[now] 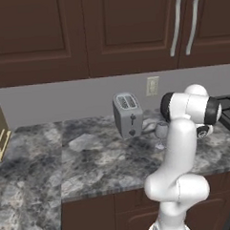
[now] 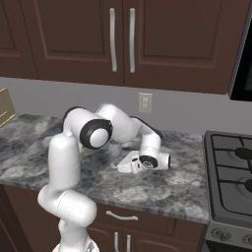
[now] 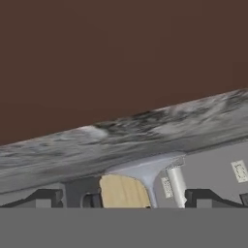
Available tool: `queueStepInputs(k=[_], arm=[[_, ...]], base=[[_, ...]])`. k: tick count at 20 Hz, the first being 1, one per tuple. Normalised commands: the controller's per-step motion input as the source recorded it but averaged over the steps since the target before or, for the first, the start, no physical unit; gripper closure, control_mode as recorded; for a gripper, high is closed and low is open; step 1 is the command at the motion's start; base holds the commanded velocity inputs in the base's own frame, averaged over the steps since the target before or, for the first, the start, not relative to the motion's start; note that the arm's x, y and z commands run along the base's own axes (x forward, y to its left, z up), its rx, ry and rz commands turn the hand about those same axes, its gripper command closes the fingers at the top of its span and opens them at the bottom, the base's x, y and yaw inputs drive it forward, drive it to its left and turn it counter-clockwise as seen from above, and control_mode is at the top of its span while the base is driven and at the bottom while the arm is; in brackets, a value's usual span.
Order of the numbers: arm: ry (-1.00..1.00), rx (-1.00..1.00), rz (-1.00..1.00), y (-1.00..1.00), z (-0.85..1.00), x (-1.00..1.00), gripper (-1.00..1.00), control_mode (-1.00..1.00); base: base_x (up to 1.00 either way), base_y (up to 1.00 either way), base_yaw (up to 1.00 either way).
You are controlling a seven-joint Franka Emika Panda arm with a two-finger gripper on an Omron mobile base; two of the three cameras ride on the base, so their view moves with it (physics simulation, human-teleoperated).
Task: Retrieve the wine glasses from the counter and place one next to each plate.
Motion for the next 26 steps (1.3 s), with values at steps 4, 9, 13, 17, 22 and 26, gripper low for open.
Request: queueStepInputs(k=[4,9,13,17,22,26], arm=[[0.03,-0.06,0.0,0.24,-0.16,0.0,-1.0,-1.0],[0.01,-0.04,-0.01,0.32,-0.14,0.0,-1.0,-1.0],[0.0,0.0,-0.04,0.36,-0.14,0.01,-1.0,-1.0],[0.02,0.0,-0.05,0.26,-0.13,0.07,-1.0,-1.0],[0.0,0.0,-0.05,0.06,0.01,0.0,1.0,-1.0],[-0.01,0.0,0.0,0.0,0.09,-0.14,1.0,-1.0]], base=[[0.0,0.0,0.0],[0.0,0.0,0.0],[0.0,0.0,0.0],[0.0,0.0,0.0],[0.0,0.0,0.0],[0.0,0.0,0.0]])
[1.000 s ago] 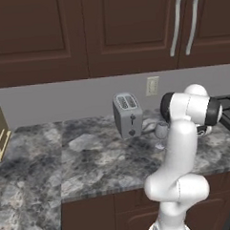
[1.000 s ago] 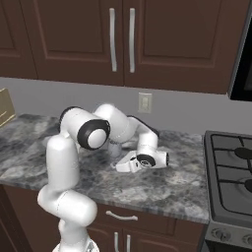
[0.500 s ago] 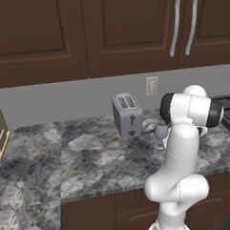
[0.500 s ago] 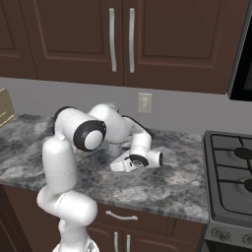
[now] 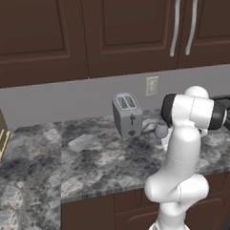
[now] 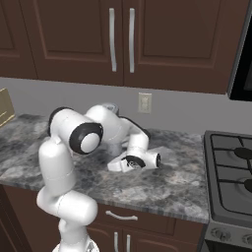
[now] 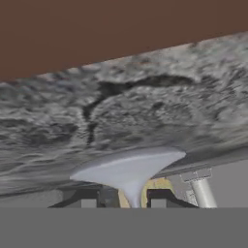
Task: Retrieve the wine glasses from the counter and place one next to each plate.
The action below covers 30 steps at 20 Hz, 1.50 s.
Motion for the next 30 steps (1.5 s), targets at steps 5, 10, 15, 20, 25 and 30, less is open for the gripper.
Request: queueStepInputs(k=[5,10,15,20,25,30], arm=[[-0.08,0.0,0.0,0.0,0.29,-0.28,1.0,-1.0],[-0.18,0.0,0.0,0.0,0.88,-0.44,1.0,-1.0],[-0.02,0.0,0.0,0.0,0.98,-0.53,1.0,-1.0],[0.0,0.0,0.0,0.0,0.82,-0.64,1.0,-1.0],[-0.1,0.0,0.0,0.09,0.48,-0.84,1.0,-1.0],[-0.15,0.0,0.0,0.04,0.46,-0.86,1.0,-1.0]], base=[[0.0,0.0,0.0],[0.0,0.0,0.0],[0.0,0.0,0.0],[0.0,0.0,0.0],[0.0,0.0,0.0],[0.0,0.0,0.0]])
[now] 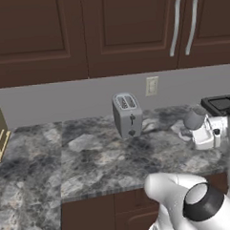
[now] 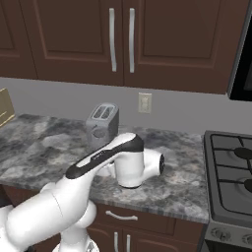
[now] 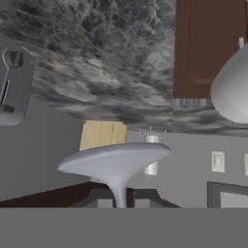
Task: Retrieve the wine glasses from the counter and place one next to each plate.
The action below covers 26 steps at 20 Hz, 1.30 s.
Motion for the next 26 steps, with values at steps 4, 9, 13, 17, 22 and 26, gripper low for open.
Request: queueStepInputs(k=[4,9,13,17,22,26], arm=[[-0.09,0.0,0.0,0.0,0.49,-0.63,1.0,-1.0],[-0.08,0.0,0.0,0.06,0.46,-0.56,1.0,-1.0],[-0.09,0.0,0.0,0.03,0.58,-0.56,1.0,-1.0],[-0.17,0.0,0.0,-0.01,0.69,-0.76,1.0,-1.0],[-0.08,0.0,0.0,0.0,0.31,-0.54,1.0,1.0],[0.0,0.0,0.0,0.0,0.0,0.0,1.0,1.0]], base=[[0.0,0.0,0.0],[0.0,0.0,0.0],[0.0,0.0,0.0],[0.0,0.0,0.0],[-0.24,0.0,0.0],[-0.12,-0.16,-0.17]])
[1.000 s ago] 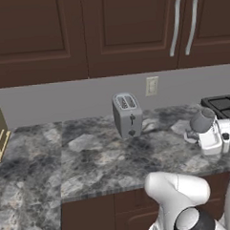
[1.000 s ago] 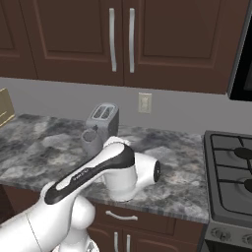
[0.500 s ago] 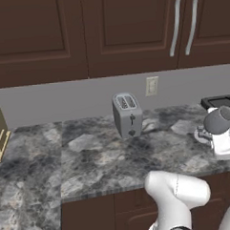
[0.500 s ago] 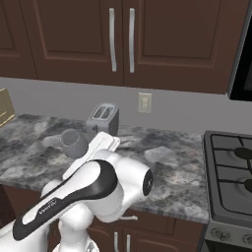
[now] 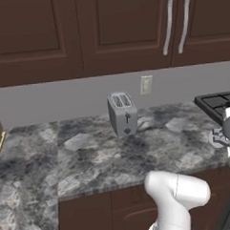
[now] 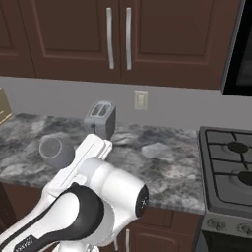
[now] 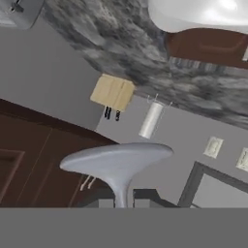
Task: Retrieve the wine glasses from the counter and place one next to each plate.
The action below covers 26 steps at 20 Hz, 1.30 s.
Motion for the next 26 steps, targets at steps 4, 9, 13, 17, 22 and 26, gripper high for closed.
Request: queueStepInputs(k=[4,9,13,17,22,26], arm=[[0.0,0.0,0.0,0.0,0.0,0.0,1.0,1.0],[0.0,0.0,0.0,0.0,0.0,0.0,1.0,1.0],[0.0,0.0,0.0,0.0,0.0,0.0,1.0,1.0],[0.0,0.0,0.0,0.0,0.0,0.0,1.0,1.0],[0.0,0.0,0.0,0.0,0.0,0.0,1.0,1.0],[0.0,0.0,0.0,0.0,0.0,0.0,1.0,1.0]], base=[[-0.23,-0.53,-0.42],[-0.03,-0.39,-0.8],[0.0,0.0,-0.99],[0.0,-0.05,-0.98],[0.0,-0.14,-0.94],[0.0,-0.13,-0.93]])
